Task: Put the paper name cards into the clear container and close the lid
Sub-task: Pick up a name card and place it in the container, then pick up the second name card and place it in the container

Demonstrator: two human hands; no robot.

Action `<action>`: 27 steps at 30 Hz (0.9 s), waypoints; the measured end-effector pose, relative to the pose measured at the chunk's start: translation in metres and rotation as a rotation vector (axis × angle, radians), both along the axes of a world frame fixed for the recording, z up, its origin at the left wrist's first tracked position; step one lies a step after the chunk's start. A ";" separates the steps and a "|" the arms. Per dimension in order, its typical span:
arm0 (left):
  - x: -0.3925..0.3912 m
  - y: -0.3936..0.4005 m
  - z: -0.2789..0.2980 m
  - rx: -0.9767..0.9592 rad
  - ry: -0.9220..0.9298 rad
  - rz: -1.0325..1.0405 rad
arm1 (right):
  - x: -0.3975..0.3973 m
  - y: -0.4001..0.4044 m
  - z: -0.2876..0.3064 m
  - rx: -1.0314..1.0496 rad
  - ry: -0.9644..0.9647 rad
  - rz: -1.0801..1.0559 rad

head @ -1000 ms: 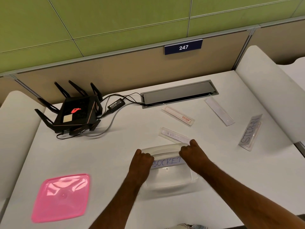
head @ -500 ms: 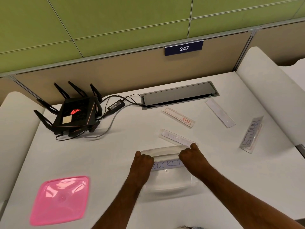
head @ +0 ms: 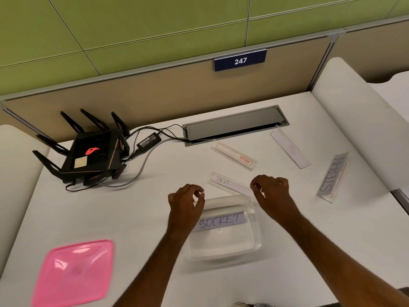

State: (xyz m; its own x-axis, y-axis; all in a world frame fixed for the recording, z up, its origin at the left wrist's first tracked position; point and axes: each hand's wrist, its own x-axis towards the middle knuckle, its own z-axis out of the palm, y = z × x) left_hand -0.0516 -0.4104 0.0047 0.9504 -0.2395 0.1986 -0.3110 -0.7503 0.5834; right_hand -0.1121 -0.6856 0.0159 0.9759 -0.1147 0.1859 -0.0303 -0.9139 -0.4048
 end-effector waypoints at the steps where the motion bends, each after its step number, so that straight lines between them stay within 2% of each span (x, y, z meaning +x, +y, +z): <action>1: 0.006 -0.004 0.002 -0.052 0.030 0.014 | 0.003 -0.006 -0.002 0.030 0.044 -0.024; 5: 0.032 -0.018 0.009 -0.136 0.173 0.022 | 0.012 -0.022 -0.022 0.169 0.203 -0.144; 9: 0.057 -0.032 0.009 -0.088 0.383 0.026 | 0.016 -0.033 -0.047 0.571 0.397 -0.357; 11: 0.068 -0.038 0.005 -0.053 0.499 0.027 | 0.014 -0.035 -0.056 0.662 0.443 -0.364; 14: 0.080 -0.046 -0.003 0.032 0.634 0.007 | 0.010 -0.034 -0.066 0.726 0.494 -0.351; 18: 0.090 -0.052 -0.016 0.143 0.704 -0.030 | 0.006 -0.033 -0.078 0.743 0.526 -0.350; 27: 0.091 -0.056 -0.029 0.093 0.721 -0.039 | 0.008 -0.031 -0.082 0.803 0.488 -0.335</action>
